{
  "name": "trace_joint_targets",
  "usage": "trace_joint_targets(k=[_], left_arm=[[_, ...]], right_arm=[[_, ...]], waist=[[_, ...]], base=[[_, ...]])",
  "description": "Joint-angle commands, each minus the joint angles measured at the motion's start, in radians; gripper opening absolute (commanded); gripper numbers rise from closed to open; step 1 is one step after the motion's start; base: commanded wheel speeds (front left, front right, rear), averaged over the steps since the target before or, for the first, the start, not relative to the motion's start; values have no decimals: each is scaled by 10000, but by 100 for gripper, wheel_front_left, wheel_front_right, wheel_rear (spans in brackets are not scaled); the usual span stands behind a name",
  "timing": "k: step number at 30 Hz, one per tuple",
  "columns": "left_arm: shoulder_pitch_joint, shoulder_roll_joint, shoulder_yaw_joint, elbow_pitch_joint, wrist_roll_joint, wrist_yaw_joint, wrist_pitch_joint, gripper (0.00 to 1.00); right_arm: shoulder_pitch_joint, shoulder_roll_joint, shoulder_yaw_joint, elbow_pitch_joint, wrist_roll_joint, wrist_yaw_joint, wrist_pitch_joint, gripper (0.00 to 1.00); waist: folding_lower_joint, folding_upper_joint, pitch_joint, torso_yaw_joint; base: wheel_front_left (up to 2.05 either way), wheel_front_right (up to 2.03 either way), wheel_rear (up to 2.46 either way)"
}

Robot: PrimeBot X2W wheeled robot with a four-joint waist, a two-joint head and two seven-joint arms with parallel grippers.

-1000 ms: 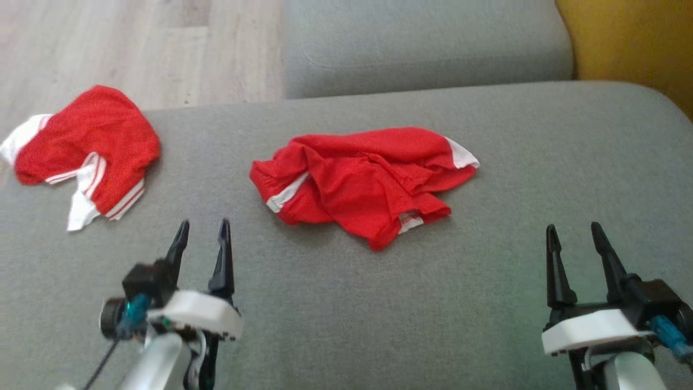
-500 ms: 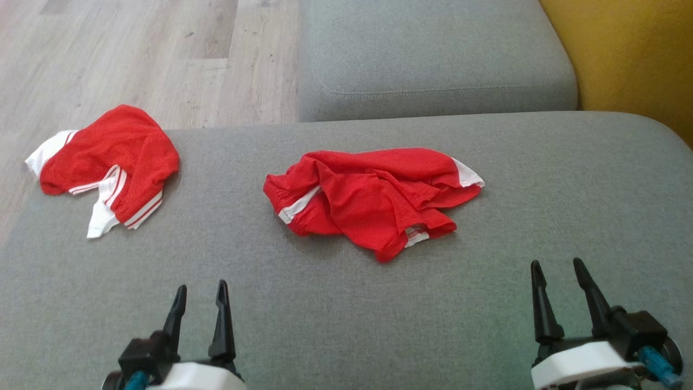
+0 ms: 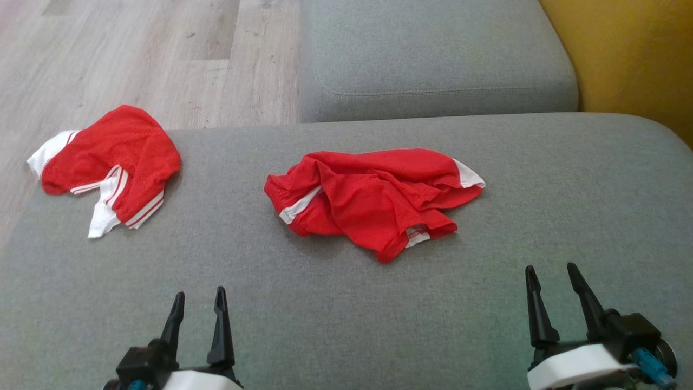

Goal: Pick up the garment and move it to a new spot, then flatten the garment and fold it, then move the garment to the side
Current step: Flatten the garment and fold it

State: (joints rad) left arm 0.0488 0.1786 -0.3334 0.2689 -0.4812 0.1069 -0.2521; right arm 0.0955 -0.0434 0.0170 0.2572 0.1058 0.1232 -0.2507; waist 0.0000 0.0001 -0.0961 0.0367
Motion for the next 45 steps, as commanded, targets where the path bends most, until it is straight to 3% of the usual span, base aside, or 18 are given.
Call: trace_joint_targets(k=[1,15,23,35,45], left_arm=[[-270,3,391,-376,118,78,-97,100],[-184,9,383,-369,104,85,-94,100],[-395,-10,103,-700,235,48,4,100],[-996,-391,-239,-864,397,-29,-18,100],[-1185,-625,-135,-657,481,-135,-83,100]], right_arm=[[-355,-68,240,-276,7,75,-111,100],[-288,-68,288,-242,-63,75,-111,100],[-1152,-68,679,-1,-350,75,-111,100],[-3703,-68,1589,3434,-1166,75,13,100],[-4833,-68,1669,5599,-1363,75,-56,100]], waist=[[0,-1,-12,1],[0,-1,11,142],[0,-1,725,998],[0,-1,2323,2610],[0,-1,2654,3025]], base=[[0,0,0],[0,0,0],[0,0,0],[0,0,0],[0,0,0]])
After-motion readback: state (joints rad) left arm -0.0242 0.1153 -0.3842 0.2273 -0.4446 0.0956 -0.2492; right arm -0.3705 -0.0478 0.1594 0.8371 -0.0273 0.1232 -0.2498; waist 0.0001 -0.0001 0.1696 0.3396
